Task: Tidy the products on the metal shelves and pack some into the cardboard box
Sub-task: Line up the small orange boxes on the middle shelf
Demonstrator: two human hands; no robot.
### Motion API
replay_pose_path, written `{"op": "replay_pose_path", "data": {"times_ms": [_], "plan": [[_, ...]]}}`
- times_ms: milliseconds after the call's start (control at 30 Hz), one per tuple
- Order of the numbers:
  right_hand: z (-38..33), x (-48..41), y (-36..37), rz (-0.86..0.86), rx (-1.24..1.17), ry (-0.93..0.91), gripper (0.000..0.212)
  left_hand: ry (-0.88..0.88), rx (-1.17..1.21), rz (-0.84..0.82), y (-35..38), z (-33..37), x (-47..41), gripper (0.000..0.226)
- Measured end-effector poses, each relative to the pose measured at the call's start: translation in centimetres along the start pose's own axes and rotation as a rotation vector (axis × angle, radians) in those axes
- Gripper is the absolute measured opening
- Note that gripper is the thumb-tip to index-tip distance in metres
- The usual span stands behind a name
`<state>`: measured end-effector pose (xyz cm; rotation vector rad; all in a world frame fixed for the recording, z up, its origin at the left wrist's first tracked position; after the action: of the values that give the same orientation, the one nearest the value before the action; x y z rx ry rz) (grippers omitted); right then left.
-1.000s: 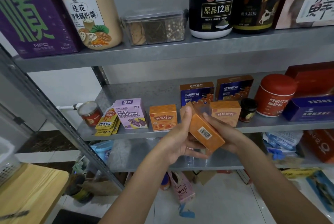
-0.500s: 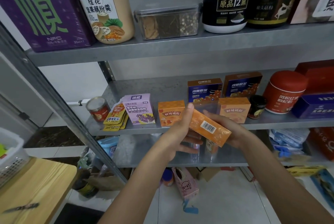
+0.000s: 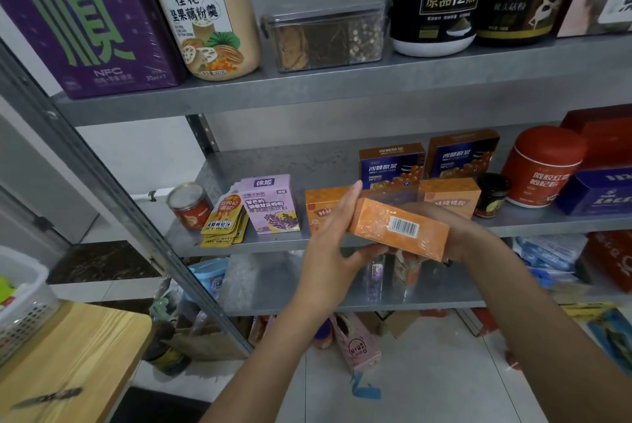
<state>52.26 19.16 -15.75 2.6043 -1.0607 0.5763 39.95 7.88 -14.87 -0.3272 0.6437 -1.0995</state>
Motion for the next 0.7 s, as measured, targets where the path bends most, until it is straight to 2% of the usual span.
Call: {"op": "replay_pose_path", "data": {"times_ms": [133,300,400,533,633,700], "plan": [[0.2,-0.5,-0.1,0.037,0.077,-0.002,0.021,-0.039,0.008,-0.004,-0.1,-0.5,0.1,0.091],[0.4,-0.7,-0.8,0.176,0.099,-0.051,0.019,-0.059,-0.069,-0.105,0.4,-1.1,0.2,0.098],[-0.2,-0.7,-1.3,0.284,0.044,-0.166,0.015,-0.153,0.007,-0.183,0.6,-2.1,0.0,0.100],[-0.9,-0.2,-1.9,0.379,0.102,-0.357,0.002,-0.212,0.158,-0.209,0.6,-2.4,-0.3,0.090],[-0.8,0.4,-2.2,0.406,0.082,-0.435,0.009,-0.248,0.199,-0.183,1.2,-2.2,-0.6,0.089],[-0.7,0.7,-2.4,0.440,0.046,-0.441,0.012,-0.280,0.196,-0.195,2.2,-1.9,-0.6,0.098]]}}
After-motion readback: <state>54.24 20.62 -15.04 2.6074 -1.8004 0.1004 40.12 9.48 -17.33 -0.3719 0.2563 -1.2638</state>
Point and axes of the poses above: each hand's wrist, its own x-axis away from the middle knuckle, its own y-axis out of the palm, z = x × y, the point moved 5 cm from there along -x, towards the middle knuckle, and after that the axes turned 1 degree about -x, right-handed, at the moved point
